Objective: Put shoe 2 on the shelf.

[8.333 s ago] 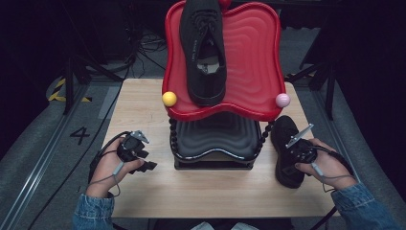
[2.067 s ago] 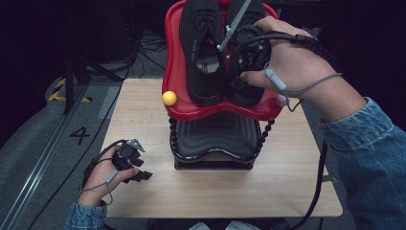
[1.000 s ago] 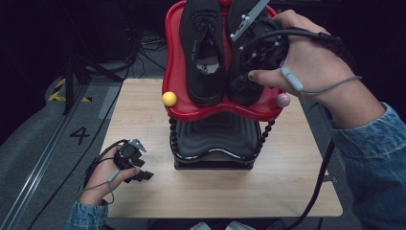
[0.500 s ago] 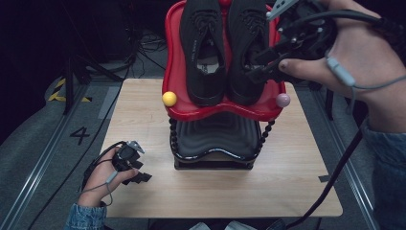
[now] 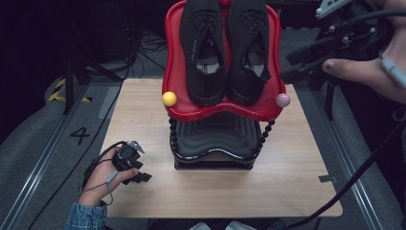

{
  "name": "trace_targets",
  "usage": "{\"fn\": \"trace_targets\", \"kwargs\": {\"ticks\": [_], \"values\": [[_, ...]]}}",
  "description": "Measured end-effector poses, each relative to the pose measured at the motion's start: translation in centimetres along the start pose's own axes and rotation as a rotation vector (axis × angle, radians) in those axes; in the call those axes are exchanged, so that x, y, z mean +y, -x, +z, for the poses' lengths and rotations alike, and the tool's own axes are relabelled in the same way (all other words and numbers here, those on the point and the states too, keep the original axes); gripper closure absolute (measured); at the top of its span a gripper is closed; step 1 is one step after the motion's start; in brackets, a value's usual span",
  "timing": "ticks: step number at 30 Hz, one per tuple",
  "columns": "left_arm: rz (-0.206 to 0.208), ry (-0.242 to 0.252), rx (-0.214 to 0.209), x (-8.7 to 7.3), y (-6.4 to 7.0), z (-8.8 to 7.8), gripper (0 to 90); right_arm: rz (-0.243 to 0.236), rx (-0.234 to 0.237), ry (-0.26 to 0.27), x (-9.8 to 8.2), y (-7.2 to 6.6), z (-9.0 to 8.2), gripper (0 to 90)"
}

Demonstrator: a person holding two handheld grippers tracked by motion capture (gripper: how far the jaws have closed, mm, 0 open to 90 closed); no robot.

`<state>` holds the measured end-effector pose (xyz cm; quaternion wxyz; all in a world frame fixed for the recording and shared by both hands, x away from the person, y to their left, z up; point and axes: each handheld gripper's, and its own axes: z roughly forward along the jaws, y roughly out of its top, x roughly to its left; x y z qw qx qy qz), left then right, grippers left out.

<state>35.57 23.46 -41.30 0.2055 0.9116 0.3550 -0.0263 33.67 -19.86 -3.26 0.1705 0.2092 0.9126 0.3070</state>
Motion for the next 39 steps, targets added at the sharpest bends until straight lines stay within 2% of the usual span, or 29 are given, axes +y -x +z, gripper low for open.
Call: {"fn": "trace_targets", "kwargs": {"ticks": [8, 14, 19, 24, 27, 34, 35, 36, 38, 39], "values": [[0.002, 0.008, 0.010, -0.1, -0.1, -0.1, 36.8, 0.032, -0.012, -0.014, -3.6, 1.0, -0.5, 48.1], [0.001, 0.009, 0.011, -0.1, -0.1, -0.1, 36.7, 0.062, -0.016, -0.020, -6.7, 1.8, -0.2, 47.4], [-0.007, 0.006, 0.008, -0.1, -0.1, -0.1, 36.7, 0.098, -0.002, -0.024, -9.4, 2.3, 0.4, 47.0], [-0.009, 0.004, 0.010, -0.2, -0.1, -0.1, 36.7, 0.132, -0.003, -0.052, -11.9, 3.0, 1.9, 45.1], [-0.006, 0.009, 0.011, -0.2, -0.1, -0.2, 36.7, 0.127, -0.007, -0.079, -13.0, 3.1, 3.1, 44.0], [-0.004, 0.012, 0.010, -0.2, -0.2, -0.2, 36.7, 0.172, 0.022, -0.125, -16.8, 3.6, 6.9, 43.1], [-0.004, 0.012, 0.010, -0.2, -0.2, -0.2, 36.6, 0.172, 0.022, -0.125, -16.8, 3.6, 6.9, 43.1], [-0.003, 0.015, 0.017, -0.2, -0.2, -0.3, 36.6, 0.184, 0.028, -0.136, -17.9, 3.6, 8.1, 42.7], [-0.016, 0.012, 0.010, -0.3, -0.1, -0.4, 36.6, 0.194, 0.036, -0.144, -19.1, 3.5, 9.3, 42.0], [-0.016, 0.012, 0.010, -0.3, -0.1, -0.4, 36.6, 0.194, 0.036, -0.144, -19.1, 3.5, 9.3, 42.0]]}}
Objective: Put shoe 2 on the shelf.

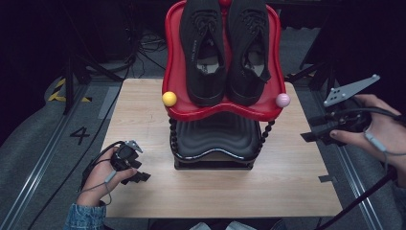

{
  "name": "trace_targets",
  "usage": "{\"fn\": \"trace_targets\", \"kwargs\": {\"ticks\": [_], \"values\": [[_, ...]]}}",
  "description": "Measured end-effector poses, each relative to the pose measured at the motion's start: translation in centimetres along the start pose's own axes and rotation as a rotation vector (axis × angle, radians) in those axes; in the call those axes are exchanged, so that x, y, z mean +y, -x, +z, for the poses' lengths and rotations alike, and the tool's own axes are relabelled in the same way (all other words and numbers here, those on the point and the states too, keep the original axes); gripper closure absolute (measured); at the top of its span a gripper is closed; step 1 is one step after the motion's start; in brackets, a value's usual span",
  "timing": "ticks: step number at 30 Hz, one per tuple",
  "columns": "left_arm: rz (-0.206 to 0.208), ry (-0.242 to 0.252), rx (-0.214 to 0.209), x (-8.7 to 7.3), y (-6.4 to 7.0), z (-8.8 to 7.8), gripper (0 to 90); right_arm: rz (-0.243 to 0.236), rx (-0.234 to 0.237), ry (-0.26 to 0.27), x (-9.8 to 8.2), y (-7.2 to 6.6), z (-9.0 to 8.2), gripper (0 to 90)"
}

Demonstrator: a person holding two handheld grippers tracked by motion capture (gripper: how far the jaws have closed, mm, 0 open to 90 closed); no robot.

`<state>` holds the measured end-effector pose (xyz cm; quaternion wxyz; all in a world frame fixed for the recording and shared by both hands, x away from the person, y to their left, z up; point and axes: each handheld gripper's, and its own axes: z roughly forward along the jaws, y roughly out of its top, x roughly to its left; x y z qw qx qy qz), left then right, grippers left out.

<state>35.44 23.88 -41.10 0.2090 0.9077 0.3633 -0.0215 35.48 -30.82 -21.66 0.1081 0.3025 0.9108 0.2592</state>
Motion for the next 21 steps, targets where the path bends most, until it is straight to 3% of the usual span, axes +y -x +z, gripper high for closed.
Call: {"fn": "trace_targets", "kwargs": {"ticks": [1, 4, 7, 12, 13, 17, 20, 21], "values": [[0.000, 0.000, 0.001, 0.0, 0.0, 0.0, 36.6, 0.011, 0.009, -0.010, -1.1, 0.2, 1.6, 41.8], [0.002, -0.002, 0.001, 0.0, 0.0, 0.0, 36.6, 0.027, 0.011, -0.021, -2.0, 0.4, 2.7, 41.6], [0.001, 0.005, -0.001, 0.0, 0.0, 0.0, 36.5, 0.050, 0.000, -0.021, -4.0, 1.0, 5.0, 40.8], [0.004, 0.005, 0.001, 0.0, 0.0, -0.1, 36.4, 0.079, 0.018, -0.013, -5.6, 1.3, 6.8, 40.8], [0.008, 0.006, 0.006, 0.0, 0.0, 0.0, 36.4, 0.089, 0.025, -0.022, -6.4, 1.5, 7.9, 40.8], [0.005, 0.008, 0.002, 0.0, 0.0, 0.0, 36.4, 0.093, 0.022, -0.041, -7.6, 1.6, 9.5, 40.5], [0.011, 0.011, 0.011, 0.0, -0.1, -0.1, 35.7, 0.101, 0.022, -0.032, -8.0, 1.6, 9.9, 40.3], [0.012, 0.013, 0.013, 0.0, -0.1, -0.1, 34.8, 0.113, 0.018, -0.005, -8.5, 1.5, 10.4, 40.1]]}}
